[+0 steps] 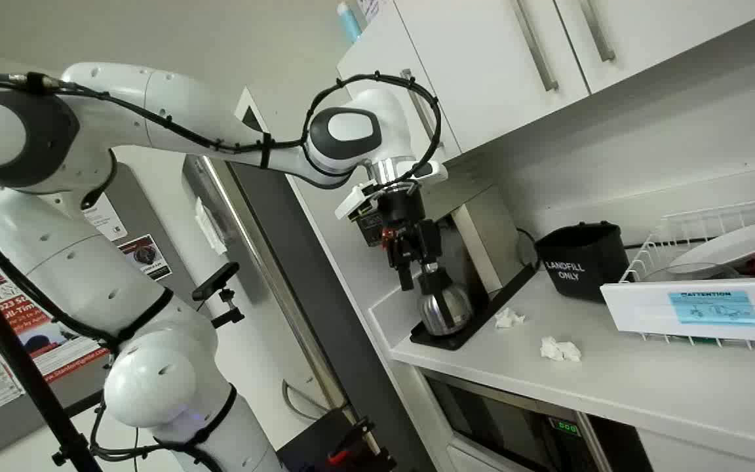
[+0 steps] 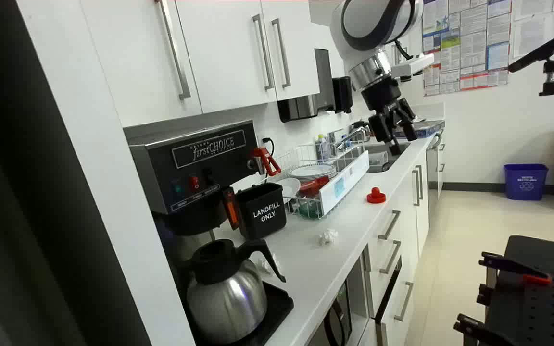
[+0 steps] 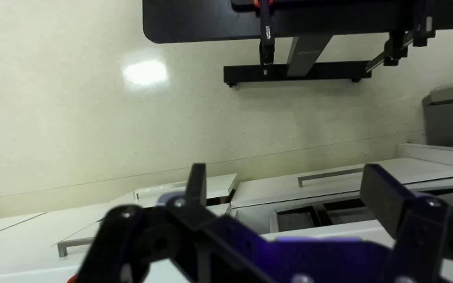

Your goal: Pick up the crumpled piece of paper and put it in the black bin

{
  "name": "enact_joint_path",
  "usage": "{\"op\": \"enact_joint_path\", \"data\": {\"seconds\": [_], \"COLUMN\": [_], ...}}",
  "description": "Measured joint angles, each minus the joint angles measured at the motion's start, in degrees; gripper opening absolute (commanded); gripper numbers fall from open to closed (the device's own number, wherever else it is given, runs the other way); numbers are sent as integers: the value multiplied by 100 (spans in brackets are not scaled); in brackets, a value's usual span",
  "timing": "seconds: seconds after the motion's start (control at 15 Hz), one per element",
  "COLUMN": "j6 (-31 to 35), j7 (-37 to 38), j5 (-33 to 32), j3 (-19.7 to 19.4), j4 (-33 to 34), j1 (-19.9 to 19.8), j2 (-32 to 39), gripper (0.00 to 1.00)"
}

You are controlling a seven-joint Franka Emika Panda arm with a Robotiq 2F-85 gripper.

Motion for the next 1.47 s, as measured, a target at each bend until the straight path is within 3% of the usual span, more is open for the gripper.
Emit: {"op": "enact_joint_path", "data": {"seconds": [0.47, 0.8, 1.13, 1.47], "j6": [32, 1112, 2041, 2047], "j7": [-56, -1400, -3122, -3164], "j5": [19, 462, 1169, 1212], "j3": [-7, -147, -194, -188], "j4": [2, 99, 595, 677], "j1": [11, 170, 368, 367], "j2": [5, 225, 1079, 1224], "gripper": [100, 100, 100, 100]}}
